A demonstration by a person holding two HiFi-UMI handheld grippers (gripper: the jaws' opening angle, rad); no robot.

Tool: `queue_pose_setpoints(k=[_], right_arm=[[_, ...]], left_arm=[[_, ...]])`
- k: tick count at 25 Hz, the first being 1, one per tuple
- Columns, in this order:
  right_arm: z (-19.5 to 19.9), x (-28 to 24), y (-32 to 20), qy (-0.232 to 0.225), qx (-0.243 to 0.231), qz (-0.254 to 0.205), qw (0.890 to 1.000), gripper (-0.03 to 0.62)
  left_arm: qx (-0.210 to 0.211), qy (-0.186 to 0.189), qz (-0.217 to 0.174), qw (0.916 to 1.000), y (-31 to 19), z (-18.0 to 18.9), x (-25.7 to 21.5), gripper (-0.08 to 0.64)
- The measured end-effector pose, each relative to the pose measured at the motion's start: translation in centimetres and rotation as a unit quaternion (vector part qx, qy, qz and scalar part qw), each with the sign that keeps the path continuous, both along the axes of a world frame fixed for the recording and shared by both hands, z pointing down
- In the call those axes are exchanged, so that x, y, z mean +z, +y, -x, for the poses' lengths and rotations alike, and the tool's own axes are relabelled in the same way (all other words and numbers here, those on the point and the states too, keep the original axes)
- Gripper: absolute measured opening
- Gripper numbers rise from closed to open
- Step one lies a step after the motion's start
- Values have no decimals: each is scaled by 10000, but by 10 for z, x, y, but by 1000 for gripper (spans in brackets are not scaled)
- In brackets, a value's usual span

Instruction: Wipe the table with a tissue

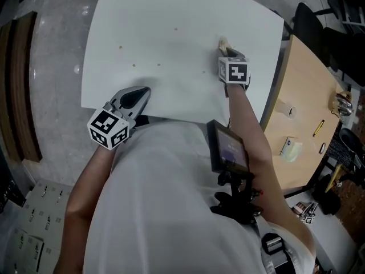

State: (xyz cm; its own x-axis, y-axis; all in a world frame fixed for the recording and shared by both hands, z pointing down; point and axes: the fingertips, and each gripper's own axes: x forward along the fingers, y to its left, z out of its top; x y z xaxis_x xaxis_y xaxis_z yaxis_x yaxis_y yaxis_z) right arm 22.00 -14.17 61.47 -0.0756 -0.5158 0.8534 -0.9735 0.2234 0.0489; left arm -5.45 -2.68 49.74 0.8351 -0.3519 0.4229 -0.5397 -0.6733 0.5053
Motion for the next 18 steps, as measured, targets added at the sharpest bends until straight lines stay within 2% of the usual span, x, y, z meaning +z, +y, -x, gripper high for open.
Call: queue_pose_setpoints(k=[6, 9, 12, 15, 18], right_arm=[[29, 1, 0, -234, -247, 15, 9994, 94], [60, 3, 3, -393, -877, 102, 9953, 94], [99, -4, 10, -1120, -1614, 179, 9804, 94], [113, -32, 11, -1518, -1801, -275, 9715, 94], [103, -75, 7, -2080, -1480, -931, 9624, 94]], left_arm=[[-20, 6, 10, 10000, 0, 11, 0, 8], [28, -6, 2, 10000, 0, 13, 1, 8], [94, -43, -66, 9999, -4, 13, -3, 8], [142, -41, -179, 9997, -10, 6, -11, 8], [221, -20, -284, 9994, -17, -5, -17, 8]])
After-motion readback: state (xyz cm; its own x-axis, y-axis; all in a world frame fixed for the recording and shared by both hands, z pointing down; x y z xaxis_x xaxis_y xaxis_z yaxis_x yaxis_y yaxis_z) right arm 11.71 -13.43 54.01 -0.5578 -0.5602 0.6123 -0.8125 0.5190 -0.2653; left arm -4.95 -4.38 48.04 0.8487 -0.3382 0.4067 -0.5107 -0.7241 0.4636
